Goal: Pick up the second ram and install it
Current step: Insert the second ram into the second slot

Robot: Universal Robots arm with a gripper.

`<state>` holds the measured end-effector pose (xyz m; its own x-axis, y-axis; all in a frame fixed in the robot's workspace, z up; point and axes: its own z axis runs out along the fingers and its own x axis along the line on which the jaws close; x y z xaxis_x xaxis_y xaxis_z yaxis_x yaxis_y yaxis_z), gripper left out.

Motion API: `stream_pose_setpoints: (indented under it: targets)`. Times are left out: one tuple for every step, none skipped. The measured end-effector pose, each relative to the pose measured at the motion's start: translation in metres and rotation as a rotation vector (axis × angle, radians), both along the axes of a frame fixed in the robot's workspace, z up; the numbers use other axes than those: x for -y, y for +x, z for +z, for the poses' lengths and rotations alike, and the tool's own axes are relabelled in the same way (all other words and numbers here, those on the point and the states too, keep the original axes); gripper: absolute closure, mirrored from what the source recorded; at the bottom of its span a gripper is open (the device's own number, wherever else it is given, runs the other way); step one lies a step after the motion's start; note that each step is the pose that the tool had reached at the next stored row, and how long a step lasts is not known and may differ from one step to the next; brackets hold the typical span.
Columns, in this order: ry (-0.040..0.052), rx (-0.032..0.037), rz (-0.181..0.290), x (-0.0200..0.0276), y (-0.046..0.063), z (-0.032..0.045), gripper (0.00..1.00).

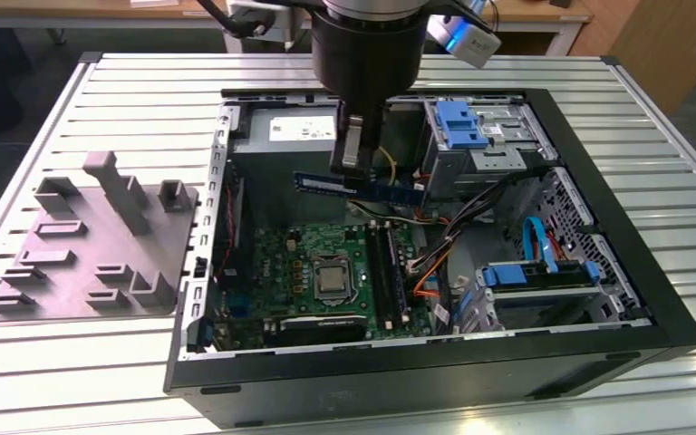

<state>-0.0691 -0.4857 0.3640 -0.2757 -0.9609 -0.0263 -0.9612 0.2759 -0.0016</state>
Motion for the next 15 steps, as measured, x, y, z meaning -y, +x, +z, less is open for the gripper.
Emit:
stream_pose_setpoints:
  targets:
    - [0.0001,0.0000,-0.017,0.0000,0.0000,-0.0001,0.89]
    - [0.0000,0.0000,-0.034,0.0000,0.0000,-0.0001,0.89]
    - [0.0001,0.0000,-0.051,0.0000,0.0000,-0.0001,0.89]
    - [0.0001,0.0000,-0.069,0.0000,0.0000,-0.0002,0.89]
    - [0.0001,0.0001,-0.086,0.0000,0.0000,-0.0002,0.89]
    - [0.0002,0.0001,-0.102,0.0000,0.0000,-0.0002,0.89]
    - [0.0001,0.0001,-0.119,0.0000,0.0000,-0.0002,0.89]
    - [0.0001,0.0001,-0.136,0.0000,0.0000,-0.0003,0.89]
    - [0.0001,0.0001,-0.152,0.0000,0.0000,-0.0003,0.89]
    - [0.0001,0.0001,-0.170,0.0000,0.0000,-0.0003,0.89]
    - [0.0001,0.0001,-0.187,0.0000,0.0000,-0.0004,0.89]
    - [0.0001,0.0001,-0.203,0.0000,0.0000,-0.0003,0.89]
    - [0.0000,0.0000,-0.219,0.0000,0.0000,-0.0004,0.89]
    - [0.0000,0.0000,-0.236,0.0000,0.0000,-0.0004,0.89]
    - [0.0001,0.0001,-0.252,0.0000,0.0000,-0.0004,0.89]
